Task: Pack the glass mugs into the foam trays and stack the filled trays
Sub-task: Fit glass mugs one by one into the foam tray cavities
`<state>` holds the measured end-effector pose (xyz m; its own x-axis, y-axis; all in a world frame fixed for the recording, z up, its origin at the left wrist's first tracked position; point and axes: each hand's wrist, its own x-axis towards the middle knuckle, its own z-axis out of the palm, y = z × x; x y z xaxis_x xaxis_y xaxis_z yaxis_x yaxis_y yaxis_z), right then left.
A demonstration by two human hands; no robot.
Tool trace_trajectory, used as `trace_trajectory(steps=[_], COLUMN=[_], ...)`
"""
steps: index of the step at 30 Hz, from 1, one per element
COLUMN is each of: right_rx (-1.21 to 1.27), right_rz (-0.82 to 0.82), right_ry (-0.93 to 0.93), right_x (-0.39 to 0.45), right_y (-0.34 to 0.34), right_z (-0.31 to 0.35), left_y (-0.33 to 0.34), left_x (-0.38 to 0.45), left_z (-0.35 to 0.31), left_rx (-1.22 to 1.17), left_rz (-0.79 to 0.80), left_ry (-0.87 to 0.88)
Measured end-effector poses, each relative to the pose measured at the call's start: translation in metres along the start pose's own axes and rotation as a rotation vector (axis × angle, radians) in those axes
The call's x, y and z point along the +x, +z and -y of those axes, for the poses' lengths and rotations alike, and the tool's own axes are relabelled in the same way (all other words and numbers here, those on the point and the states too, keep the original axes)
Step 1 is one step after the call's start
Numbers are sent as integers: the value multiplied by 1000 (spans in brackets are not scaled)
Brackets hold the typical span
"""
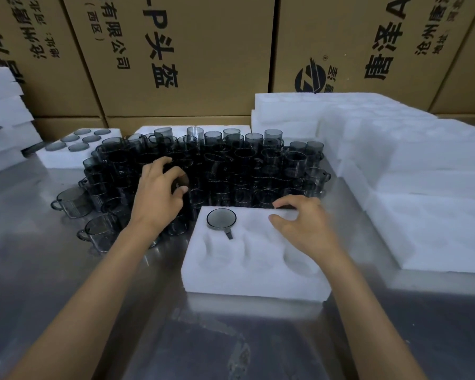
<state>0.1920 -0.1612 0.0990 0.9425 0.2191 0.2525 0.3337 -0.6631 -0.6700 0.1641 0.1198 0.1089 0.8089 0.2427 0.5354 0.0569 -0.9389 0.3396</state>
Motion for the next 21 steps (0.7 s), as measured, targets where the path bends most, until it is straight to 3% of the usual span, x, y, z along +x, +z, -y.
trace_trajectory(steps=[3, 8, 12, 16, 21], right_rx=[-2, 484, 674, 675, 668], right_rz=[-95, 51, -103, -176, -149], right_ry=[-105, -211, -170, -139, -101], right_x=[-4, -11, -7, -5, -4], right_y=[-4, 1, 0, -5, -6], right_z=[9, 33, 34, 26, 22], left_y=[-6, -12, -4, 8, 6], left_x=[-15, -35, -38, -44, -44], left_z=[-22, -86, -112, -114, -100], left_rx=[-188, -398, -476, -614, -769], left_rz=[-82, -126, -148, -20, 164], left_ry=[91, 288, 322, 269, 166])
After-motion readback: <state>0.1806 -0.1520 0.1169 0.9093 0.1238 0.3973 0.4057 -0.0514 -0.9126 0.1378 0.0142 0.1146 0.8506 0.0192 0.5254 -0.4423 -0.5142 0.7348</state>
